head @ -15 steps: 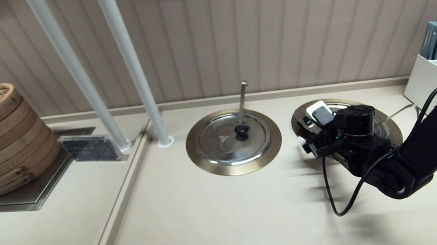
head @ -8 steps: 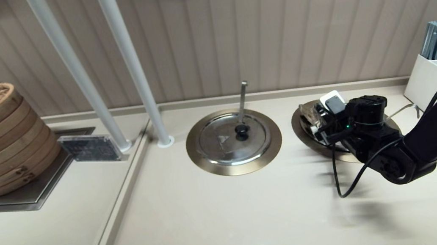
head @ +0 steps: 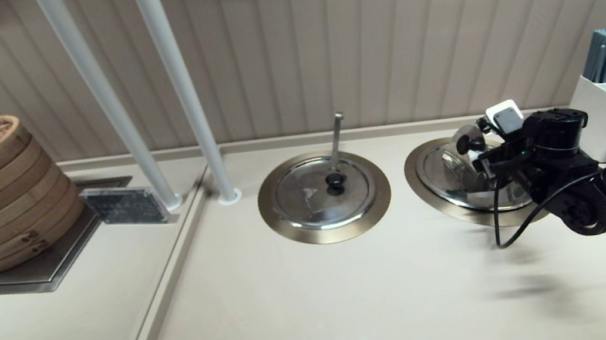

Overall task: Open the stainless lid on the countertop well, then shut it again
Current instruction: Close the lid

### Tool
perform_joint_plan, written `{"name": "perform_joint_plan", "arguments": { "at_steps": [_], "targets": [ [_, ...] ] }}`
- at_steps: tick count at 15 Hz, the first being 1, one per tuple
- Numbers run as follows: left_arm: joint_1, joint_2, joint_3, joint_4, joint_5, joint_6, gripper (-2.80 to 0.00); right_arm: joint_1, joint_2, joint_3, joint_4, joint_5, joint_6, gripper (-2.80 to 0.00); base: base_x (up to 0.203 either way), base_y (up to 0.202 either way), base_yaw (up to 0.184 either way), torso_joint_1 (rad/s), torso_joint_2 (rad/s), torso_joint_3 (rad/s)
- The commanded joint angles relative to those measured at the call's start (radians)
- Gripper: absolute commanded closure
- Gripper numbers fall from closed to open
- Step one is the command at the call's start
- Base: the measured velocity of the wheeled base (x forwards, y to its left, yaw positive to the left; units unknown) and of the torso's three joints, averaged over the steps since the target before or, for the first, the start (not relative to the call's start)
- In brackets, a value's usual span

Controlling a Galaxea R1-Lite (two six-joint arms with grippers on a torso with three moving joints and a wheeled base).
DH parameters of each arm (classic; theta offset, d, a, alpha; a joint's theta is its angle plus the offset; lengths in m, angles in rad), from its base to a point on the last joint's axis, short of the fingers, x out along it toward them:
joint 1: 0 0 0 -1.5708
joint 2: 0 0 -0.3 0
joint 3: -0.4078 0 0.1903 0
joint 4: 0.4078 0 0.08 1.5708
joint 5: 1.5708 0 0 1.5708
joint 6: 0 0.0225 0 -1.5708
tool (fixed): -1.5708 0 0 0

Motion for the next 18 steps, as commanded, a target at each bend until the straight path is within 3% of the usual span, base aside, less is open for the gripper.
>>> {"name": "perform_joint_plan", "arguments": {
  "at_steps": [1,5,7,9,11,14,15,18],
  "targets": [
    [0.000,0.000,0.000,-0.001,0.000,0.000,0.00,-0.066,-0.037,0.004,-0.006,0.013,-0.003,-2.80,0.000,0.000,0.000,0.000,0.00,0.000],
    [0.000,0.000,0.000,-0.001,0.000,0.000,0.00,-0.099,-0.143,0.001,0.023,0.028,0.008,-2.80,0.000,0.000,0.000,0.000,0.00,0.000],
    [0.000,0.000,0.001,0.000,0.000,0.000,0.00,-0.075,-0.211,-0.005,0.097,0.030,0.059,-2.80,0.000,0.000,0.000,0.000,0.00,0.000],
    [0.000,0.000,0.001,-0.001,0.000,0.000,0.00,-0.042,-0.273,-0.032,0.247,0.031,0.178,-2.80,0.000,0.000,0.000,0.000,0.00,0.000],
    [0.000,0.000,0.000,0.001,0.000,0.000,0.00,-0.004,-0.339,-0.072,0.498,0.031,0.329,-2.80,0.000,0.000,0.000,0.000,0.00,0.000],
    [0.000,0.000,0.000,0.000,0.000,0.000,0.00,0.045,-0.416,-0.143,0.942,0.033,0.623,-2.80,0.000,0.000,0.000,0.000,0.00,0.000],
    [0.000,0.000,0.001,0.000,0.000,0.000,0.00,0.057,-0.429,-0.153,1.032,0.046,0.729,-2.80,0.000,0.000,0.000,0.000,0.00,0.000],
    [0.000,0.000,0.000,-0.001,0.000,0.000,0.00,0.033,-0.384,-0.129,1.060,0.060,0.787,-2.80,0.000,0.000,0.000,0.000,0.00,0.000]
  ]
}}
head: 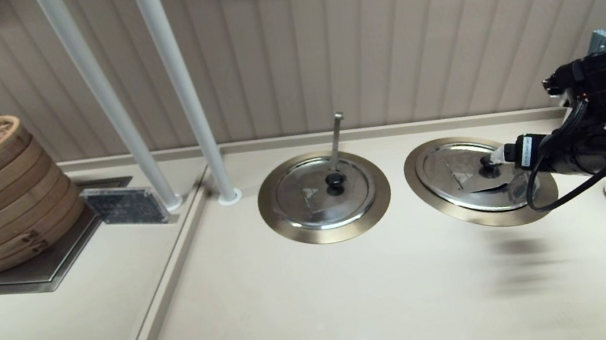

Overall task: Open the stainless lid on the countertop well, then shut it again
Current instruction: Close the lid, then put the spoon in the groove

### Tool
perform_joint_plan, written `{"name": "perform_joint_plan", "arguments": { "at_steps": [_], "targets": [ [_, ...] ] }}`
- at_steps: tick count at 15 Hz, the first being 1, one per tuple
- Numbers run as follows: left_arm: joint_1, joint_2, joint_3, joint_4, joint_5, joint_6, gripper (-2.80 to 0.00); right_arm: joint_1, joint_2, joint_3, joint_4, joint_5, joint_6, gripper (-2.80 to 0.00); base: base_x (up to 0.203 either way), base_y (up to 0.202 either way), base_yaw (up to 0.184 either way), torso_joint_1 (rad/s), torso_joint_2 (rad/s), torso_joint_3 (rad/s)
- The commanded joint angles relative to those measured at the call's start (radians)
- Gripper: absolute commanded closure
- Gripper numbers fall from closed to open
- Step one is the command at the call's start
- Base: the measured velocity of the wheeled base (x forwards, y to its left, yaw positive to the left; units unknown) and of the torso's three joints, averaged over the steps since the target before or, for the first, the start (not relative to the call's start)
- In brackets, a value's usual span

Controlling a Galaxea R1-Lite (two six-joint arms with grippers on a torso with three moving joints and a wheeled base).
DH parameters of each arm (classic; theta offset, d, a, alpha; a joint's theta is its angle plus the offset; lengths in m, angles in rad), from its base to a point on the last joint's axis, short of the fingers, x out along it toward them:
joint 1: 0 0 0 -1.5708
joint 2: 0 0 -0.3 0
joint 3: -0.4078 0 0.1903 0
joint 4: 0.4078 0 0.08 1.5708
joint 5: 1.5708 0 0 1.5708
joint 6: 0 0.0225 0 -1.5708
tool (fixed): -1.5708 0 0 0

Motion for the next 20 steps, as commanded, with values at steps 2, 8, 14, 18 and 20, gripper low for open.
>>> {"name": "perform_joint_plan", "arguments": {
  "at_steps": [2,8,14,18,20],
  "targets": [
    [0.000,0.000,0.000,-0.001,0.000,0.000,0.00,-0.040,0.059,0.010,0.008,-0.023,0.024,-2.80,0.000,0.000,0.000,0.000,0.00,0.000],
    [0.000,0.000,0.001,0.000,0.000,0.000,0.00,-0.125,0.195,-0.071,-0.027,-0.024,0.039,-2.80,0.000,0.000,0.000,0.000,0.00,0.000],
    [0.000,0.000,-0.001,0.000,0.000,0.000,0.00,-0.159,0.376,-0.305,-0.025,0.002,0.018,-2.80,0.000,0.000,0.000,0.000,0.00,0.000],
    [0.000,0.000,-0.001,0.001,0.000,0.000,0.00,-0.160,0.460,-0.415,-0.002,0.003,0.016,-2.80,0.000,0.000,0.000,0.000,0.00,0.000],
    [0.000,0.000,-0.001,0.000,0.000,0.000,0.00,-0.163,0.488,-0.472,0.006,0.003,0.015,-2.80,0.000,0.000,0.000,0.000,0.00,0.000]
  ]
}}
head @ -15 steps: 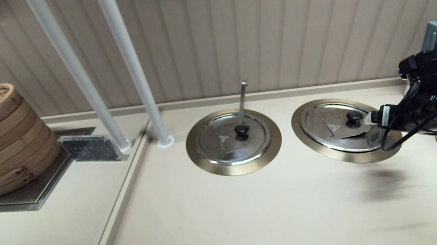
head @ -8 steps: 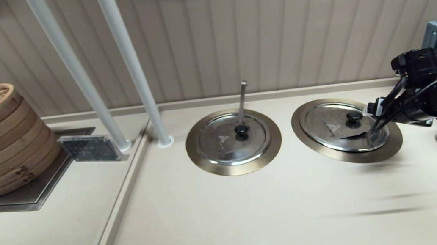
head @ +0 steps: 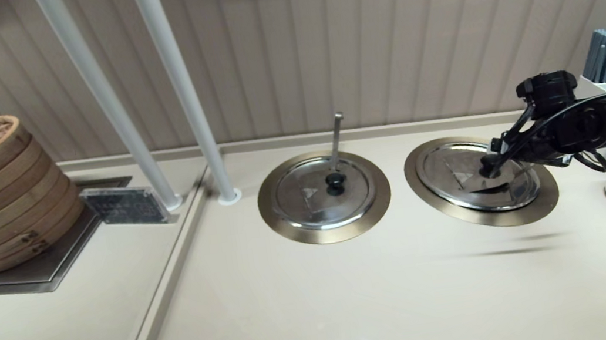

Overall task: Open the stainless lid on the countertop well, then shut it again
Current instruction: Put the spoon in the groove

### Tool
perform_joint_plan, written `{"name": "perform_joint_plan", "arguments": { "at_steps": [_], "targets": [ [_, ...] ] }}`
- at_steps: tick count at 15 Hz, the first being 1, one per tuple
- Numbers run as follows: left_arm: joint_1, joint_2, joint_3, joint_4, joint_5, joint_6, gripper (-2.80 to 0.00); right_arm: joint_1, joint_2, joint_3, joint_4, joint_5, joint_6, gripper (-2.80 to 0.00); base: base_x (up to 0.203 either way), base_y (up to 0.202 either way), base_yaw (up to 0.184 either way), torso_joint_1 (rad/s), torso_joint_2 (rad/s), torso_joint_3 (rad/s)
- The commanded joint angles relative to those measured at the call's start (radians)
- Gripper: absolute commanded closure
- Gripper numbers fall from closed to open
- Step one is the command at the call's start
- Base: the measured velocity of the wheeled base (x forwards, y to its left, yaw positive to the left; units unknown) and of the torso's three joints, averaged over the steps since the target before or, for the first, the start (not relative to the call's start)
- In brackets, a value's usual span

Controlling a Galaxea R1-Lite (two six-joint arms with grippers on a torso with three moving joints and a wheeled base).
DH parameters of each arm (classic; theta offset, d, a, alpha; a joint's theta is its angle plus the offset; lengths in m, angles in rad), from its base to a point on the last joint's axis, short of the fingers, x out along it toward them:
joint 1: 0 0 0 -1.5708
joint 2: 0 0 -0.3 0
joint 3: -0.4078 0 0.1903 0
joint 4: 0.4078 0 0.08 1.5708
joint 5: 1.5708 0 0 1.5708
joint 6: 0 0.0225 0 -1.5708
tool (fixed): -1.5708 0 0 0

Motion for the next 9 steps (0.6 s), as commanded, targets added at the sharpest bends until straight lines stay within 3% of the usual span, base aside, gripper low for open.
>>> {"name": "perform_joint_plan", "arguments": {
  "at_steps": [1,9],
  "targets": [
    [0.000,0.000,-0.001,0.000,0.000,0.000,0.00,-0.005,0.057,-0.067,0.002,-0.001,-0.005,-2.80,0.000,0.000,0.000,0.000,0.00,0.000],
    [0.000,0.000,-0.001,0.000,0.000,0.000,0.00,-0.005,0.179,-0.305,0.076,-0.003,-0.029,-2.80,0.000,0.000,0.000,0.000,0.00,0.000]
  ]
}}
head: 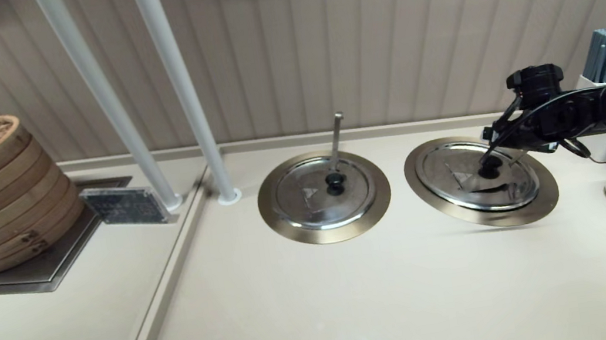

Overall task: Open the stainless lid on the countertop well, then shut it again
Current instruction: Put the spoon in the groove

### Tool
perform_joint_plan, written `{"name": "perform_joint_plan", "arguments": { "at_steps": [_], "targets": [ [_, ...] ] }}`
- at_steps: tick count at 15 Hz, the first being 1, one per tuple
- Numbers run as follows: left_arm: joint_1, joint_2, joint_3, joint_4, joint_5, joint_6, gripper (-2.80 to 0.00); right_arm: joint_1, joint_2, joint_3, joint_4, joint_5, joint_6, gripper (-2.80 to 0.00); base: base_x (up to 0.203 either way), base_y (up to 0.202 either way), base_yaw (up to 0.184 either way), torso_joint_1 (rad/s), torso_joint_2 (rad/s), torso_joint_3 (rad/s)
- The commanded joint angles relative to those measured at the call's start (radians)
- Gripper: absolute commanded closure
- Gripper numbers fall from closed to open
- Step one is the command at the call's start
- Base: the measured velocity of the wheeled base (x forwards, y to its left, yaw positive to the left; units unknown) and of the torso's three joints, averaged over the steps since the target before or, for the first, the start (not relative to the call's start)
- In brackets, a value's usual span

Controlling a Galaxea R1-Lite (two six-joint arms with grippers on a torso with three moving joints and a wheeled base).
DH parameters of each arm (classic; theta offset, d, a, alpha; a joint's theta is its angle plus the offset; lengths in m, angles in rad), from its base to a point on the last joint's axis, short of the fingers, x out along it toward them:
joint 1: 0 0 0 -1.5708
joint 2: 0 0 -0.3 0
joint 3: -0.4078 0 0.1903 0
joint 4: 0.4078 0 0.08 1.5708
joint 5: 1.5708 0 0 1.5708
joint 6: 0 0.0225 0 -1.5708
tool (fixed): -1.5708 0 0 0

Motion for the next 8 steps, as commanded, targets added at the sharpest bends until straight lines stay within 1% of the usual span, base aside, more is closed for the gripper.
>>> {"name": "perform_joint_plan", "arguments": {
  "at_steps": [1,8],
  "targets": [
    [0.000,0.000,0.001,0.000,0.000,0.000,0.00,0.004,0.048,-0.065,0.020,-0.002,0.002,-2.80,0.000,0.000,0.000,0.000,0.00,0.000],
    [0.000,0.000,0.000,0.000,0.000,0.000,0.00,0.029,0.114,-0.158,0.050,-0.003,-0.010,-2.80,0.000,0.000,0.000,0.000,0.00,0.000]
  ]
}}
